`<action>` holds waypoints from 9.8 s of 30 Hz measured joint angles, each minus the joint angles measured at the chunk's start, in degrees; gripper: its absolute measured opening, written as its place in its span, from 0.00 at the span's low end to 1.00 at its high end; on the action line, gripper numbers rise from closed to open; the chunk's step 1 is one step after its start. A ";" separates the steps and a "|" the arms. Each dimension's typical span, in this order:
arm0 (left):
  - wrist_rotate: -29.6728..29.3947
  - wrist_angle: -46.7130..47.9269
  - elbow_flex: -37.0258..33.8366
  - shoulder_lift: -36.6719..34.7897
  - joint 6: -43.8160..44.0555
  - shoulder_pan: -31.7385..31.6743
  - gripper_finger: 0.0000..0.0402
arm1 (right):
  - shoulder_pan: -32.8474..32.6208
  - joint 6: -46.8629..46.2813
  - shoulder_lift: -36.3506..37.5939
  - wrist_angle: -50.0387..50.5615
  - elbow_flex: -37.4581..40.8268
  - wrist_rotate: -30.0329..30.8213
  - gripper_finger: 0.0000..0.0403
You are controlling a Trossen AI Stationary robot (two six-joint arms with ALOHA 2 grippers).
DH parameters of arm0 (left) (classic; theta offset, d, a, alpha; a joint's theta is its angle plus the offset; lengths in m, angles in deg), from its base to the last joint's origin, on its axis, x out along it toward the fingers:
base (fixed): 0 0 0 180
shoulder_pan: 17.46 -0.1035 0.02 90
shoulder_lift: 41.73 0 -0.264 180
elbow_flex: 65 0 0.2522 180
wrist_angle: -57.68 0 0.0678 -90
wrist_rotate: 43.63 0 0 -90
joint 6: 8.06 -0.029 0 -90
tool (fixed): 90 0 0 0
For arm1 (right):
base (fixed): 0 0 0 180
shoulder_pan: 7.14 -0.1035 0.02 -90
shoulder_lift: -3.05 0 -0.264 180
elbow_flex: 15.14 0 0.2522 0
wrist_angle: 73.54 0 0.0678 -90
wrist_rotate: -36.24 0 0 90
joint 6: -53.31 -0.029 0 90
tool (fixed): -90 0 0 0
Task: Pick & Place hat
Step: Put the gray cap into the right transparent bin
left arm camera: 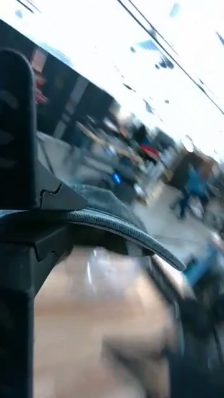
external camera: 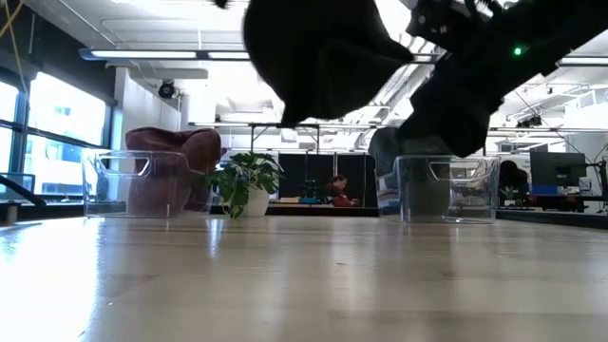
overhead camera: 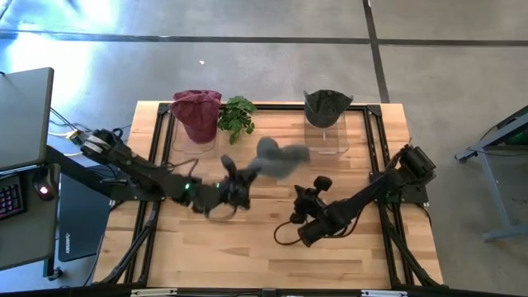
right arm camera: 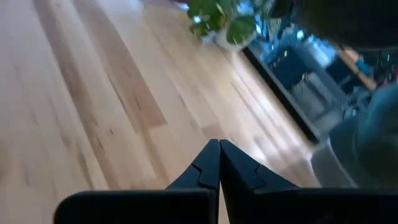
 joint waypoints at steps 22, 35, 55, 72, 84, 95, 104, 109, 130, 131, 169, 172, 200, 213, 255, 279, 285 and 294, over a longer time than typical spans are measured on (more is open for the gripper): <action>9.70 15.91 3.41 -0.48 22.98 -5.95 0.00 | -3.35 -2.15 1.16 -1.24 0.94 0.24 0.05; 9.50 10.74 3.41 -0.47 26.91 -6.17 0.00 | -4.69 25.26 8.27 -73.10 24.26 1.31 0.29; 8.42 2.60 3.41 -0.50 35.26 2.42 0.00 | 14.45 65.11 7.89 -108.57 20.74 -3.92 0.01; -3.83 9.49 3.39 0.44 37.37 2.31 0.00 | 1.18 66.41 7.85 -101.65 20.74 1.56 0.01; 0.66 8.57 3.41 -1.61 37.05 2.31 0.00 | -16.27 50.66 17.53 -91.01 29.57 23.09 0.00; 4.67 4.17 3.39 -2.09 35.36 2.77 0.00 | 6.49 11.63 23.41 -90.38 48.34 1.63 0.00; 6.44 3.31 3.42 -0.75 34.37 1.44 0.00 | 13.73 36.95 19.35 -93.47 29.59 -27.82 0.00; 9.63 2.87 3.45 -0.11 33.84 1.57 0.00 | 14.30 40.97 18.93 -84.05 23.32 -26.58 0.00; 50.42 -4.54 -14.53 1.26 69.57 -15.07 0.00 | 13.19 5.64 15.75 -54.87 24.06 -26.24 0.00; 51.97 -5.42 -15.63 1.58 71.03 -16.32 0.00 | 13.92 4.38 14.95 -54.39 23.90 -28.11 0.00; 61.59 -7.97 -20.76 1.75 73.87 -23.91 0.00 | 12.09 8.03 13.28 -38.46 22.90 -32.76 0.01; 60.11 -9.59 -19.65 -0.26 73.05 -23.91 0.00 | 7.17 5.68 18.63 -31.78 21.35 -31.48 0.01; 29.36 13.34 0.07 21.43 9.49 0.93 0.07 | -8.45 -11.59 36.08 -14.07 20.96 -17.27 0.03; 32.52 42.16 7.96 14.14 37.70 5.88 0.60 | 5.29 -25.45 33.18 -15.43 28.23 -45.05 0.61; 18.99 26.27 -5.60 20.62 44.56 2.77 0.41 | 23.75 -20.86 37.01 -69.68 38.93 -80.11 0.08; 9.30 26.99 -5.60 20.62 44.88 2.64 0.41 | 40.88 63.89 28.42 41.40 -38.91 -43.04 0.06; 9.52 27.05 -5.60 20.62 44.90 2.64 0.41 | 47.79 73.04 24.52 42.00 -39.77 -43.12 0.06; 10.98 27.10 -5.60 20.62 45.08 2.66 0.41 | 49.71 66.41 19.02 45.96 -39.76 -47.36 0.06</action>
